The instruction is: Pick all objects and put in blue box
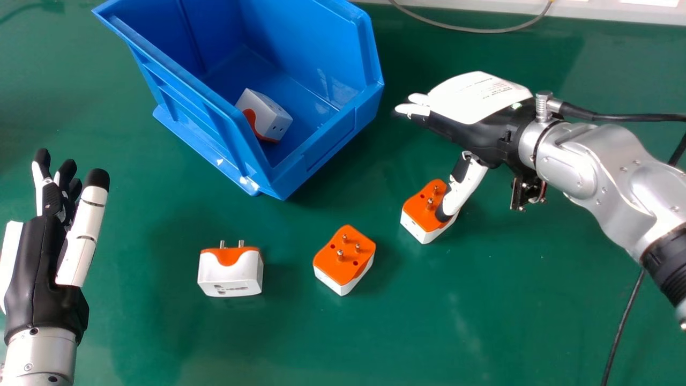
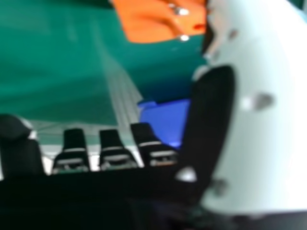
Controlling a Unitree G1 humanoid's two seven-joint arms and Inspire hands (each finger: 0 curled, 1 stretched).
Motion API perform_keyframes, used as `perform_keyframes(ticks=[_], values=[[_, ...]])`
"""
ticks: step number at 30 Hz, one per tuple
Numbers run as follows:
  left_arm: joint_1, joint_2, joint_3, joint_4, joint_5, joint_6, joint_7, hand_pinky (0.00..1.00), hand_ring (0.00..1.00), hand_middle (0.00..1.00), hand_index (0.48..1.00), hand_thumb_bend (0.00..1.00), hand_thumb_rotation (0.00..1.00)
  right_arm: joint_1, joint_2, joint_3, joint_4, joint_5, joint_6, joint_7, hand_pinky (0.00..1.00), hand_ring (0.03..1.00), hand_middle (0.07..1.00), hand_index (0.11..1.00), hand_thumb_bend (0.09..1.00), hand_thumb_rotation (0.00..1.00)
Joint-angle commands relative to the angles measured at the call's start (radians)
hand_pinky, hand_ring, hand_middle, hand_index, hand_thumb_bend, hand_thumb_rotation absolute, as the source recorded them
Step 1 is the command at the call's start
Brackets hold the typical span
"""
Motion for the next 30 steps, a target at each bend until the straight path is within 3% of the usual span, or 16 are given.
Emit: perform_keyframes(ticks=[1, 9, 17, 30], values=[[0.005, 0.013, 0.012, -0.023, -0.013, -0.013, -0.007, 1.00, 1.00, 1.00, 1.000, 0.56, 0.79, -0.001, -0.016, -0.028, -0.041, 0.021, 0.002, 0.004, 0.88, 0.939, 0.954, 0.917, 0.773, 0.28], [0.003, 0.015, 0.012, -0.017, -0.015, -0.016, -0.007, 1.00, 1.00, 1.00, 1.000, 0.56, 0.78, 0.012, -0.023, -0.047, -0.073, 0.021, -0.001, 0.009, 0.88, 0.936, 0.950, 0.912, 0.773, 0.28], [0.012, 0.012, 0.013, -0.041, -0.015, 0.006, 0.001, 1.00, 1.00, 1.00, 1.000, 0.55, 0.78, 0.013, -0.031, -0.046, -0.092, 0.011, -0.001, 0.016, 0.88, 0.932, 0.945, 0.907, 0.777, 0.28], [0.018, 0.016, 0.021, -0.034, -0.020, -0.010, -0.011, 1.00, 1.00, 1.00, 1.000, 0.56, 0.77, 0.063, -0.065, -0.049, -0.161, 0.023, -0.034, 0.053, 0.89, 0.925, 0.939, 0.902, 0.779, 0.26]])
